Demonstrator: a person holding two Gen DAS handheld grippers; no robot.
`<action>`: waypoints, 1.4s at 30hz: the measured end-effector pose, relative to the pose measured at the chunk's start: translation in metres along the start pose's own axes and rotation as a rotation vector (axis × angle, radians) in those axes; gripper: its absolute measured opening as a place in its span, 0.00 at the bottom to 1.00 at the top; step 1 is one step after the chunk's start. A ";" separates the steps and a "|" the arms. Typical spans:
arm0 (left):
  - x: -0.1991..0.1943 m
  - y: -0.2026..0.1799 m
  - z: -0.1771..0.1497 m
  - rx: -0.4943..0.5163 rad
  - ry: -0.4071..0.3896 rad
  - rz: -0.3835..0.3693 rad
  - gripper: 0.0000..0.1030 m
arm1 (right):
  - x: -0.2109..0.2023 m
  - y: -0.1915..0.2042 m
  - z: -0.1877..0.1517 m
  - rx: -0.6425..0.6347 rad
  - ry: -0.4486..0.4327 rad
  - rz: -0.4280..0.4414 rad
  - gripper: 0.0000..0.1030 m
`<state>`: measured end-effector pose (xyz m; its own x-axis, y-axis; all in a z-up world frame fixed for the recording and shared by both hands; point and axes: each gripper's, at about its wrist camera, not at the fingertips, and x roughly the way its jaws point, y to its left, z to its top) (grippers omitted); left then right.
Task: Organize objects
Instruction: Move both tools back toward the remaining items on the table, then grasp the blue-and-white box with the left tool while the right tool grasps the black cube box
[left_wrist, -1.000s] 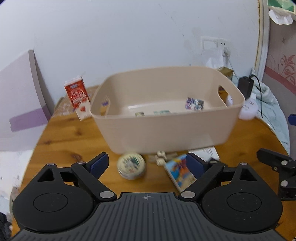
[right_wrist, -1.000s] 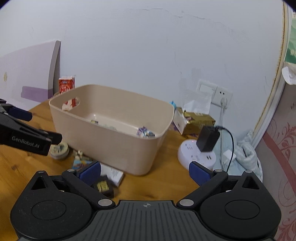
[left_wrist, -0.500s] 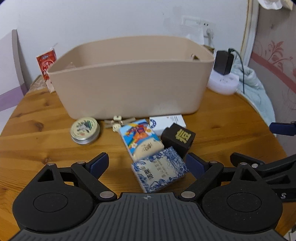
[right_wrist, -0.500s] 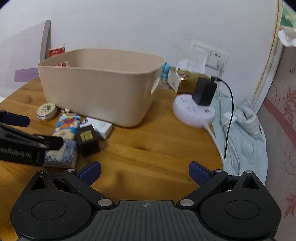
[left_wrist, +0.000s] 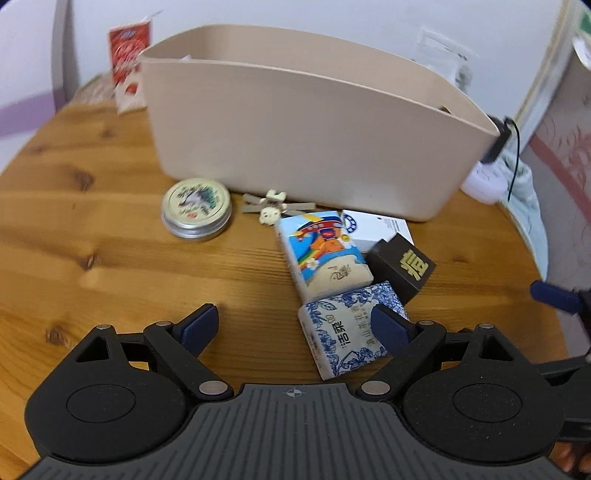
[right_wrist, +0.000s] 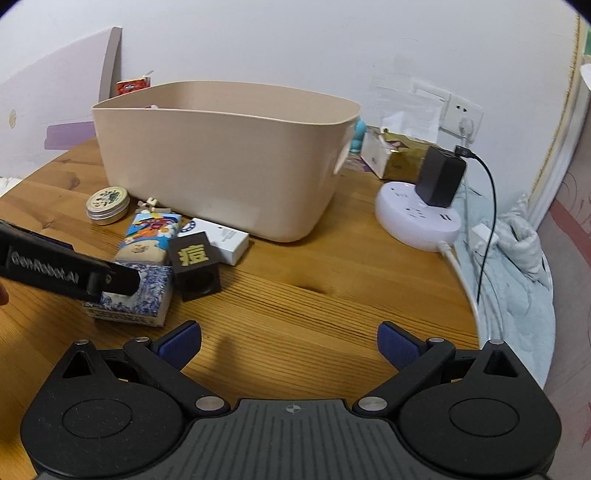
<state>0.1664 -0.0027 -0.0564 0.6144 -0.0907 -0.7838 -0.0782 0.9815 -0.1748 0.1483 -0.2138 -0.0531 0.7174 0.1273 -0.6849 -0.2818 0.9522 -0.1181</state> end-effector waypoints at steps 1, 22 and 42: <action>-0.001 0.000 0.001 -0.006 -0.002 -0.008 0.89 | 0.000 0.001 0.000 -0.003 -0.001 -0.004 1.00; 0.010 -0.020 -0.013 0.142 0.017 0.105 0.88 | 0.000 0.001 0.000 -0.001 0.005 0.000 1.00; 0.006 0.018 -0.001 0.182 -0.011 0.088 0.63 | 0.038 0.044 0.022 -0.084 -0.055 0.091 0.66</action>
<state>0.1676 0.0145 -0.0646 0.6202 -0.0024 -0.7844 0.0108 0.9999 0.0055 0.1770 -0.1613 -0.0681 0.7196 0.2297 -0.6553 -0.3983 0.9095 -0.1186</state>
